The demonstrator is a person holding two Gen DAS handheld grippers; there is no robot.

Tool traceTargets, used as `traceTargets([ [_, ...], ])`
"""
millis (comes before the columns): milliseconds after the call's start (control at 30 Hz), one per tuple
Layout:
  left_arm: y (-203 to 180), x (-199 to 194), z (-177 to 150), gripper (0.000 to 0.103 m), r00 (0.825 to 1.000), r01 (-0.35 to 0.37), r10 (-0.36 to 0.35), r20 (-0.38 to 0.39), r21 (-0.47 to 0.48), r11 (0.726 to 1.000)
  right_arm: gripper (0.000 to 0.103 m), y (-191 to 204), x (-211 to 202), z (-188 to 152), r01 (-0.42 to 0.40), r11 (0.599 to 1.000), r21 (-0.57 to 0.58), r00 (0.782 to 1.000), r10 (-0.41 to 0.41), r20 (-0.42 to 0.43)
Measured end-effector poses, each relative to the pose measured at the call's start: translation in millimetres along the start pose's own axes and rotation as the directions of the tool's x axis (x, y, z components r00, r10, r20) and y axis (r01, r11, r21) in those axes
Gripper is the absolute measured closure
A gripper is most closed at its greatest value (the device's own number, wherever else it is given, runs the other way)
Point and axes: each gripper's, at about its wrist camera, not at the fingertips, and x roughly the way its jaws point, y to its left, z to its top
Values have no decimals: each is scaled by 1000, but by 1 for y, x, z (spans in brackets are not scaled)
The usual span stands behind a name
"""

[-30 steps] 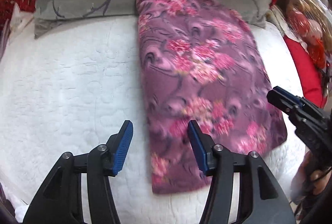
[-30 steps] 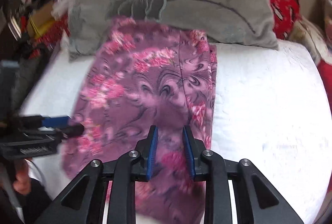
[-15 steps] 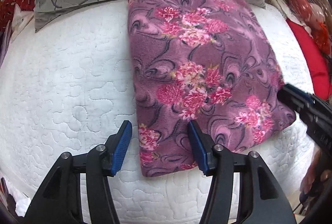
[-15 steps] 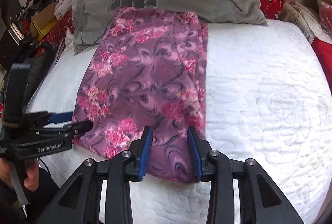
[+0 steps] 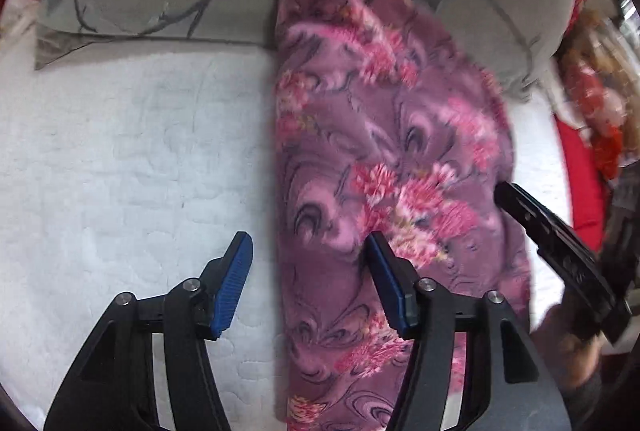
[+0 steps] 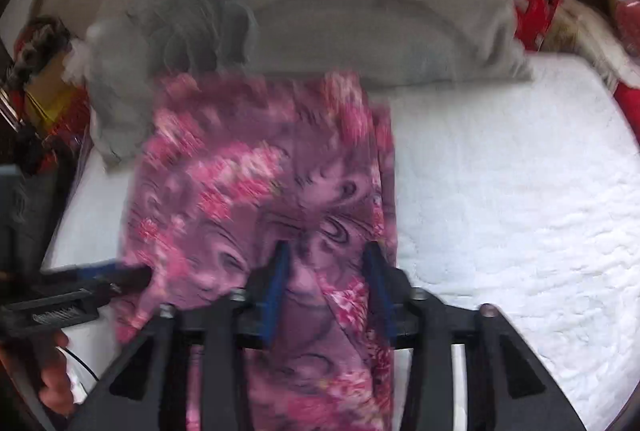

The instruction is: Fold small clothes

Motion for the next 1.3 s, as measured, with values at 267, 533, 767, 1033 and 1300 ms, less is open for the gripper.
traceTargets([
  [267,20,3,51,44,996,86,-83,33,-108,990,58,-15,22,57,-37,989,142,999,35,19],
  [533,31,30,71,33,997,73,-70,31,-140,987,98,-40,47,54,16,971,239,1000,-20,13],
  [767,39,-6,38,33,983,171,-157,91,-168,971,83,-11,-7,30,-153,986,69,981,143,129],
  [1033,13,-4,12,34,997,57,-55,51,-38,998,72,18,4,4,34,993,-109,999,-31,24],
  [1300,41,3,6,34,968,248,-252,10,-229,941,49,-63,0,-14,-149,944,296,988,153,11],
])
